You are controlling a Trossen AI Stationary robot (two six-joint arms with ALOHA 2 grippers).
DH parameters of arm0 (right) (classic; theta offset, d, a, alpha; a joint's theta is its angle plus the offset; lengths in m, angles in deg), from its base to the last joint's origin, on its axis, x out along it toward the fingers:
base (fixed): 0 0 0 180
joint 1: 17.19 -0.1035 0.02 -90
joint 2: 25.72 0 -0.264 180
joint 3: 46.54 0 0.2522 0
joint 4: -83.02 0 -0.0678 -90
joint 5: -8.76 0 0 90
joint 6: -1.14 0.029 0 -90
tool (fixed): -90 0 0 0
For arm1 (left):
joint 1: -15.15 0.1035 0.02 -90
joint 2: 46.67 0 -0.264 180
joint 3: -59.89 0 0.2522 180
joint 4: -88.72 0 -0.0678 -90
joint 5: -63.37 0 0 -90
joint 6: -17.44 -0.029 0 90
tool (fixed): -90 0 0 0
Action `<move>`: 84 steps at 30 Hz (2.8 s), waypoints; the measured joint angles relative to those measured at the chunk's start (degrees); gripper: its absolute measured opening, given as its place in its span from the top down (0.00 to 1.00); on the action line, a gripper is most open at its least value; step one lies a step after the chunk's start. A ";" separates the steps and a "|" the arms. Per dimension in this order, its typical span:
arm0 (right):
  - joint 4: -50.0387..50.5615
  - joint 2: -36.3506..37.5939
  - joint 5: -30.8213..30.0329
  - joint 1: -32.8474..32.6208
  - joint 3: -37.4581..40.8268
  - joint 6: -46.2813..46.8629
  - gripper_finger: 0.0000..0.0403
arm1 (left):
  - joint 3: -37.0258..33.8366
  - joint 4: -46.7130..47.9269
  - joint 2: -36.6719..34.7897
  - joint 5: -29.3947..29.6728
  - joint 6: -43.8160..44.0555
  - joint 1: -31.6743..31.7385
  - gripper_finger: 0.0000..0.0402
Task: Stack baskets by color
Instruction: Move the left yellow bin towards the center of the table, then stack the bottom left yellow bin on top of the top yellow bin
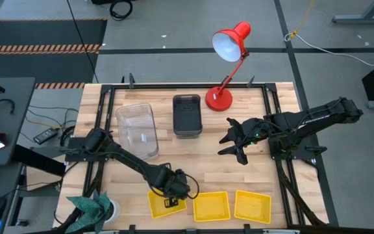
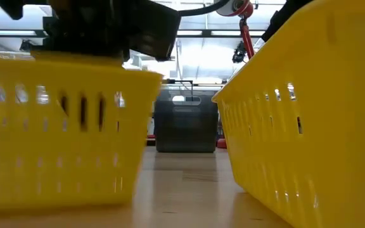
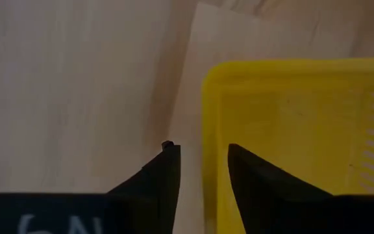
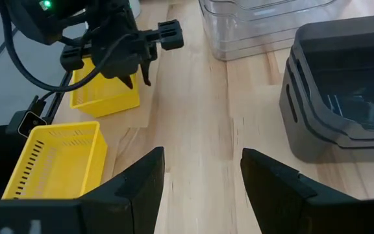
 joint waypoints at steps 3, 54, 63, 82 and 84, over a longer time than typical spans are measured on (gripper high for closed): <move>-0.01 0.00 0.00 -0.01 0.00 -0.10 0.48 | 0.00 -1.05 0.00 0.14 0.00 0.18 0.67; 11.19 4.66 -1.81 1.23 -3.31 -1.22 0.48 | 0.11 -34.20 -5.55 6.18 -11.25 3.53 0.67; 7.35 10.40 -7.38 -1.64 -1.77 -0.73 0.48 | -0.02 -40.72 -2.77 7.05 -11.35 3.22 0.67; 2.17 10.89 -7.52 -4.47 4.15 0.32 0.48 | -0.03 -44.99 5.68 6.58 -16.16 2.96 0.40; 2.64 11.08 -7.52 -4.45 4.17 0.31 0.48 | 0.02 -44.87 6.16 6.42 -16.36 2.98 0.41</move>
